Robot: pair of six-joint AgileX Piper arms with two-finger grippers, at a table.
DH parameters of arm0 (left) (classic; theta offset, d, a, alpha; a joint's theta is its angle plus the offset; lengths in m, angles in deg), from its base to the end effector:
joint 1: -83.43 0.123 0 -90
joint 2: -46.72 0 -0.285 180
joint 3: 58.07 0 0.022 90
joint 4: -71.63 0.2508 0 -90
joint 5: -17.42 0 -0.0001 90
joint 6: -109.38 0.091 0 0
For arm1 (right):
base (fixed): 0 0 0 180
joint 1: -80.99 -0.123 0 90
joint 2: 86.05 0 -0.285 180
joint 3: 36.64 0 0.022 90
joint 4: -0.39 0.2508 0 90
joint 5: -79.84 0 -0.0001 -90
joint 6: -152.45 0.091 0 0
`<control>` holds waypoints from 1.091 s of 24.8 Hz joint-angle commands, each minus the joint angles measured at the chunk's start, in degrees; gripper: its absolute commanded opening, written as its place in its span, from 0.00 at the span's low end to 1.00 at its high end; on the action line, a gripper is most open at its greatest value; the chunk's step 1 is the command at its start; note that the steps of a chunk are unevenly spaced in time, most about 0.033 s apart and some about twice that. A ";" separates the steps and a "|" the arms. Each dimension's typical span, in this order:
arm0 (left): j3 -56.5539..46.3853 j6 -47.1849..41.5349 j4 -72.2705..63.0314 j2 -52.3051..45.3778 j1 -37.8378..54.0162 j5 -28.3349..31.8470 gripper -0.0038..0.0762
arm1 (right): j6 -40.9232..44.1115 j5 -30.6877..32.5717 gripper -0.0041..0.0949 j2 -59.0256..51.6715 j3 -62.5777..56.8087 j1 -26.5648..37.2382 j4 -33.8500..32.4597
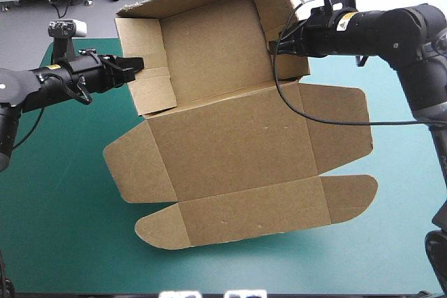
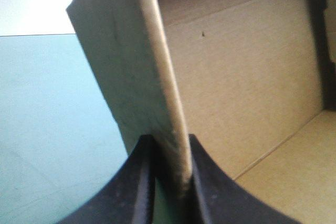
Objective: Fold the box
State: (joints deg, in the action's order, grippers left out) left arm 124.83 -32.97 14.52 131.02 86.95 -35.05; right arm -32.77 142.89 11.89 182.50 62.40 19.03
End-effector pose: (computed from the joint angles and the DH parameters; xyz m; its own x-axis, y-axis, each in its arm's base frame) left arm 0.2802 -0.0435 0.4353 -0.4995 -0.1042 -0.8600 0.5016 0.7747 -0.3851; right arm 0.2927 0.1258 0.5095 -0.5139 -0.1116 -0.8505 -0.5079 0.8386 0.1968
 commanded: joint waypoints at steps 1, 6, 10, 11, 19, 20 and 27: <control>1.80 -2.02 -1.01 -2.07 -2.62 0.00 0.04 | 0.28 -1.32 0.04 -0.55 1.35 -1.34 6.24; 1.80 -10.86 15.05 -1.11 -8.76 -0.28 0.04 | 3.38 8.74 0.04 5.21 1.35 -1.88 -3.21; 1.80 -16.54 25.96 0.80 -12.48 -1.96 0.04 | 3.51 8.84 0.04 8.63 1.23 -1.93 -3.25; 1.80 -17.51 27.70 1.57 -13.31 -2.39 0.04 | 3.51 8.84 0.04 9.39 1.23 -1.93 -3.25; 6.98 -28.28 44.96 11.31 -18.23 -5.06 0.04 | 4.65 8.84 0.04 18.52 1.23 -2.06 -3.45; 7.78 -29.98 46.26 12.44 -18.23 -4.89 0.04 | 4.70 8.84 0.04 19.57 1.23 -2.16 -3.57; 9.63 -35.47 50.60 21.76 -18.23 -2.30 0.04 | 5.22 8.84 0.04 28.58 1.23 -2.87 -5.85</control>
State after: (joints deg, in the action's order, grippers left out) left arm 132.23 -68.40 65.77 153.57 69.33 -40.50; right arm -26.47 150.28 41.70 182.50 59.85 12.51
